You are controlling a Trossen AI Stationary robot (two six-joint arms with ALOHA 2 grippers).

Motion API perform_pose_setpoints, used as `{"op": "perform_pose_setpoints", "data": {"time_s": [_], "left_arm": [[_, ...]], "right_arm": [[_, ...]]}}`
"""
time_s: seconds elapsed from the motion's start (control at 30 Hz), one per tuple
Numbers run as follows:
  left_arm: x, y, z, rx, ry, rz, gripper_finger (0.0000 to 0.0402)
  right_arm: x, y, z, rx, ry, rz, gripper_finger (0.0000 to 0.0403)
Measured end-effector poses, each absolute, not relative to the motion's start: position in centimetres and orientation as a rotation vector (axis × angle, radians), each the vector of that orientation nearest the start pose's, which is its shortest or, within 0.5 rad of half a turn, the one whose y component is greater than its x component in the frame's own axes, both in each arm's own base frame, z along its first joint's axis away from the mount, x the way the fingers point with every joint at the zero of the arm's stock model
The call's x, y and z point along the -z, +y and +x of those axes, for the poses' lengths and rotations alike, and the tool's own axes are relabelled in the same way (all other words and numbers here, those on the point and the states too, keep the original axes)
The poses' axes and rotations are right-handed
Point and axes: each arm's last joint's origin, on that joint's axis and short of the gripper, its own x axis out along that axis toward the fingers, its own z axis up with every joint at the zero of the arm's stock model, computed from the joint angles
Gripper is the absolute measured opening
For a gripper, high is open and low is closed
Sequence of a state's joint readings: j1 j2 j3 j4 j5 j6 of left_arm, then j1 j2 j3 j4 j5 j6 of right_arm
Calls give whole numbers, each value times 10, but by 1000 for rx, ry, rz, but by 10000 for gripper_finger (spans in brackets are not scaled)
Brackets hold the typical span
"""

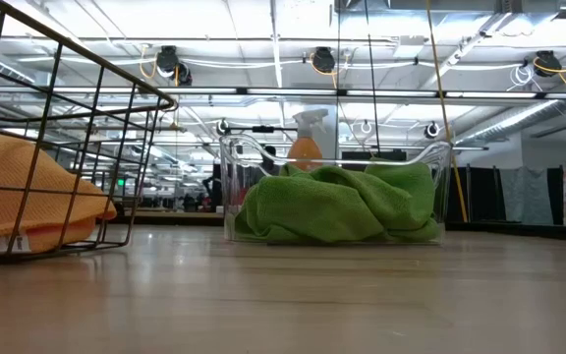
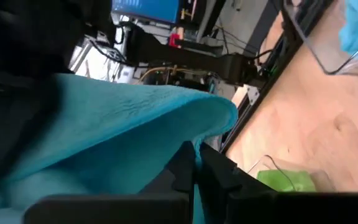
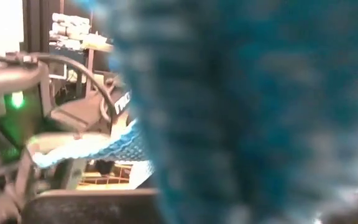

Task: Sort microfiber towel by color & place in baskets
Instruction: Put the blue towel into the bottom transparent bin

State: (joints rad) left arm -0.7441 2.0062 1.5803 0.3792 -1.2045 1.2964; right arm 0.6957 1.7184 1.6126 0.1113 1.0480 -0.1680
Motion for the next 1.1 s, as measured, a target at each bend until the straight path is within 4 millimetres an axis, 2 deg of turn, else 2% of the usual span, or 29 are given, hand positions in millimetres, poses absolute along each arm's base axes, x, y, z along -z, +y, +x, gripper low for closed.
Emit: {"op": "perform_pose_setpoints", "data": {"time_s": [0.27,0.43,0.53,0.67,0.83,0.97,1.1], "left_arm": [[-325,-287,330,-369,313,1293,5],[-353,-267,310,-406,357,1227,5],[-360,-258,305,-415,360,1174,5],[-364,-252,303,-426,371,1168,5],[-364,-249,305,-437,377,1161,5],[-363,-248,306,-442,375,1134,4],[-361,-250,304,-409,364,1115,4]], "right_arm": [[-383,237,311,316,124,-156,32],[-376,245,307,156,175,-119,35],[-374,248,308,100,183,-86,48],[-366,250,308,87,225,-65,93],[-360,250,309,91,262,-85,182],[-359,248,309,166,251,-113,249],[-359,246,308,240,245,-133,294]]}}
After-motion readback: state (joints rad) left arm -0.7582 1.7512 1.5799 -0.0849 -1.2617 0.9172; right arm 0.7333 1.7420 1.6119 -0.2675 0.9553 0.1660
